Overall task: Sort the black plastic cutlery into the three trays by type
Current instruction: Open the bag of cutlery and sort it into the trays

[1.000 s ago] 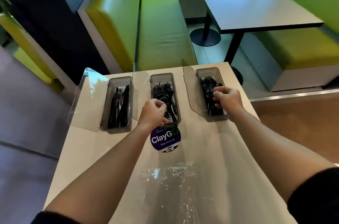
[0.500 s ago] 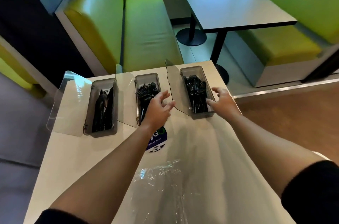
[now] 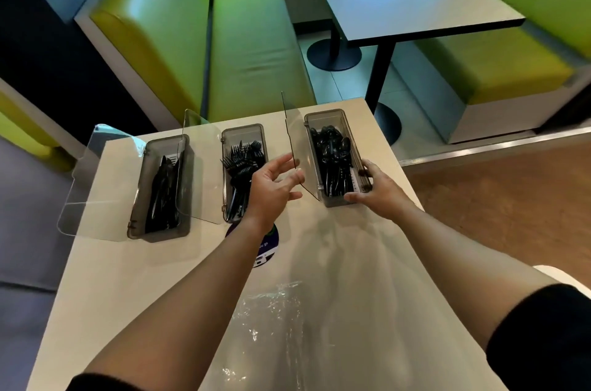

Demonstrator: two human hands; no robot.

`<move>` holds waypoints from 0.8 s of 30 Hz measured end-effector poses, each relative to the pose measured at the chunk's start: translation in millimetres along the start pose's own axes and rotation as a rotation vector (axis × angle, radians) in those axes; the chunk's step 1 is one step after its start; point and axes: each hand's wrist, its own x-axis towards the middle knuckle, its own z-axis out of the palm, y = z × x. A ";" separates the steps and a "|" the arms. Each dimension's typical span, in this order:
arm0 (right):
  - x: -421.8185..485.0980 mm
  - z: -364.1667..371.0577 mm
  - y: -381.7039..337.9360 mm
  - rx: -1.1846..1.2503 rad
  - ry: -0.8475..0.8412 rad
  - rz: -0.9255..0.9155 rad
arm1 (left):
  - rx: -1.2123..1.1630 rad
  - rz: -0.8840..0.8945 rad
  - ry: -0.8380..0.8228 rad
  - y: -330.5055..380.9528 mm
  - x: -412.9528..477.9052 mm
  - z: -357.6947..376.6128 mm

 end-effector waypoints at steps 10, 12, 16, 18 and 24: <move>2.5 -3.0 9.9 0.092 -0.008 -0.075 | 0.134 -0.143 -0.124 3.1 6.3 49.6; 3.1 -2.6 12.5 0.115 -0.008 -0.080 | 0.172 -0.118 -0.131 1.6 9.6 60.3; 1.5 -2.9 15.5 0.167 -0.017 -0.077 | 0.371 -0.064 -0.091 -5.1 14.9 80.8; 1.5 -2.3 17.6 0.171 -0.023 -0.071 | 0.574 0.016 -0.027 -9.1 16.0 90.5; 6.0 -1.5 22.7 0.192 -0.019 -0.078 | 0.907 0.066 -0.007 -15.7 17.9 106.8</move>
